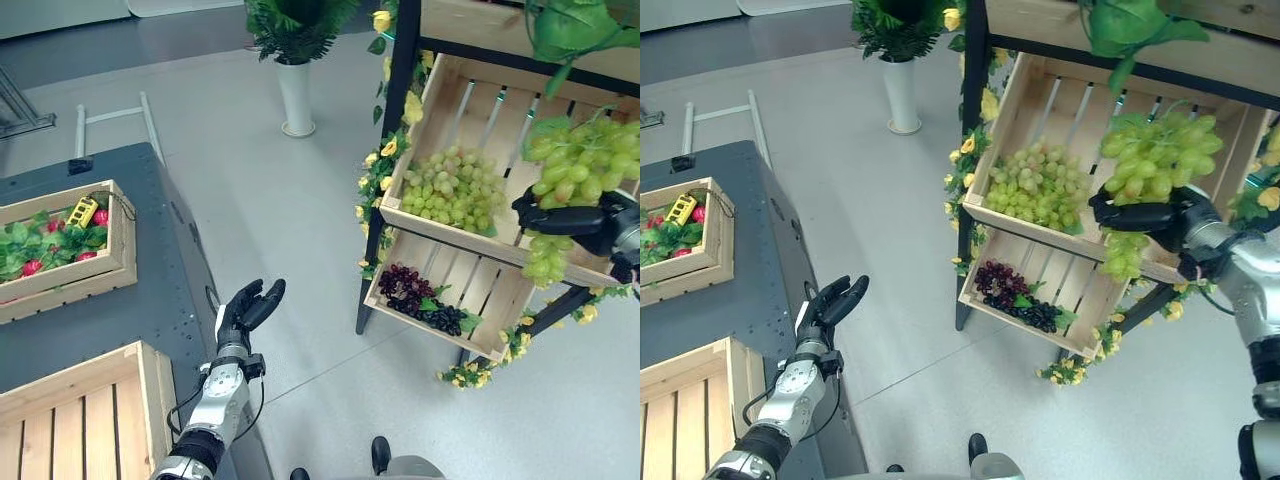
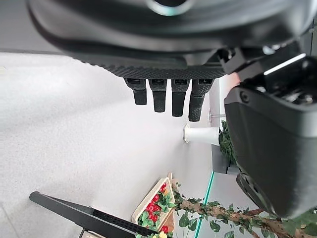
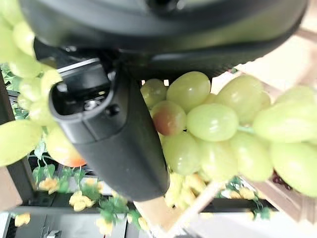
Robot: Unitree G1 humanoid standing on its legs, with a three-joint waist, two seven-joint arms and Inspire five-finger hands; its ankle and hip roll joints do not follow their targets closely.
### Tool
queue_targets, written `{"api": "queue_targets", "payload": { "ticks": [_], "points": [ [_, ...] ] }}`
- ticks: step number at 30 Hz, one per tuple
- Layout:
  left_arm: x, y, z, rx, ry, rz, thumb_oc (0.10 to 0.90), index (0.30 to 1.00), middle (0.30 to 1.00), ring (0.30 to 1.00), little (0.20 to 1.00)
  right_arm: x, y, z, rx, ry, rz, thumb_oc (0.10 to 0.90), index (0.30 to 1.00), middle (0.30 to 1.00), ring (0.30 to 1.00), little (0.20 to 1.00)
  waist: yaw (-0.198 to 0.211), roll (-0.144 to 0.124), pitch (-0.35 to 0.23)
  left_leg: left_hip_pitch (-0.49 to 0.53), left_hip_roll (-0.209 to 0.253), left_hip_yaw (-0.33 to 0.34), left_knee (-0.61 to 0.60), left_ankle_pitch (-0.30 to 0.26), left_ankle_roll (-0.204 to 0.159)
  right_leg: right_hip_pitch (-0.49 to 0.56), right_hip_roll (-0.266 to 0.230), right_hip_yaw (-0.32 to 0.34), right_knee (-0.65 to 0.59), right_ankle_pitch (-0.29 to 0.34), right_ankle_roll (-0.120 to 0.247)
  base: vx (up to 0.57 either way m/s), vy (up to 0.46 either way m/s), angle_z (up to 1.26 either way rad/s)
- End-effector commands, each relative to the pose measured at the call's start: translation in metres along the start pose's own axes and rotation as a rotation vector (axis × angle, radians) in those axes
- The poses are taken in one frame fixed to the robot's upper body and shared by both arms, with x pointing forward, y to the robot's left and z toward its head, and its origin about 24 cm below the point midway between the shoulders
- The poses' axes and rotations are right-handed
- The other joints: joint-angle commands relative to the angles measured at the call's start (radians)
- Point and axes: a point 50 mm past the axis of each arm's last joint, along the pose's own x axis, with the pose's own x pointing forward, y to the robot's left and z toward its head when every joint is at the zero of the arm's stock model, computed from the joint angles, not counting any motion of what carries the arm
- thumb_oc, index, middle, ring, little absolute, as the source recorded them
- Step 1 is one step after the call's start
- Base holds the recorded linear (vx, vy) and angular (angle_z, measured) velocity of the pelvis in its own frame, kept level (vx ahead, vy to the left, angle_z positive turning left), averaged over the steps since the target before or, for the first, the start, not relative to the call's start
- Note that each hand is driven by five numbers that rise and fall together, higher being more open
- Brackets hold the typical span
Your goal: Pick up the fruits from the basket on one side to the basket on the other side
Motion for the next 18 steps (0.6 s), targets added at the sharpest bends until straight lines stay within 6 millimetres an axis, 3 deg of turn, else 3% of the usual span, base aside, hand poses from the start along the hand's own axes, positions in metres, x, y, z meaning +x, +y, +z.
{"api": "queue_targets", "payload": {
  "ticks": [1,11,18],
  "points": [
    [0.012,-0.008,0.043,0.044,-0.21,-0.064,0.8,0.9,0.9,0.9,0.9,-0.008,-0.031,0.08,0.006,-0.237,-0.165,0.4,0.3,0.3,0.3,0.3,0.052,-0.065,-0.123,0.008,-0.047,-0.059,0.025,-0.154,0.012,0.069,0.024,-0.017,0.016,-0.12,-0.007,0.0,0.0,0.0],
    [0.012,-0.009,0.041,0.043,-0.198,-0.074,0.8,0.9,0.9,0.9,0.9,-0.008,-0.053,0.091,-0.048,-0.125,-0.316,0.4,0.3,0.3,0.3,0.3,0.083,-0.068,-0.129,0.007,-0.046,-0.078,0.025,-0.147,0.009,0.078,0.021,-0.034,0.011,-0.121,-0.012,0.0,-0.003,0.07],
    [0.013,-0.015,0.039,0.033,-0.189,-0.084,0.8,0.9,0.9,0.9,0.9,0.0,-0.058,0.08,-0.279,0.088,-0.372,0.4,0.3,0.3,0.3,0.3,0.107,-0.068,-0.127,0.004,-0.045,-0.086,0.021,-0.138,0.01,0.078,0.016,-0.048,0.012,-0.122,-0.015,0.0,0.006,0.03]
  ]
}}
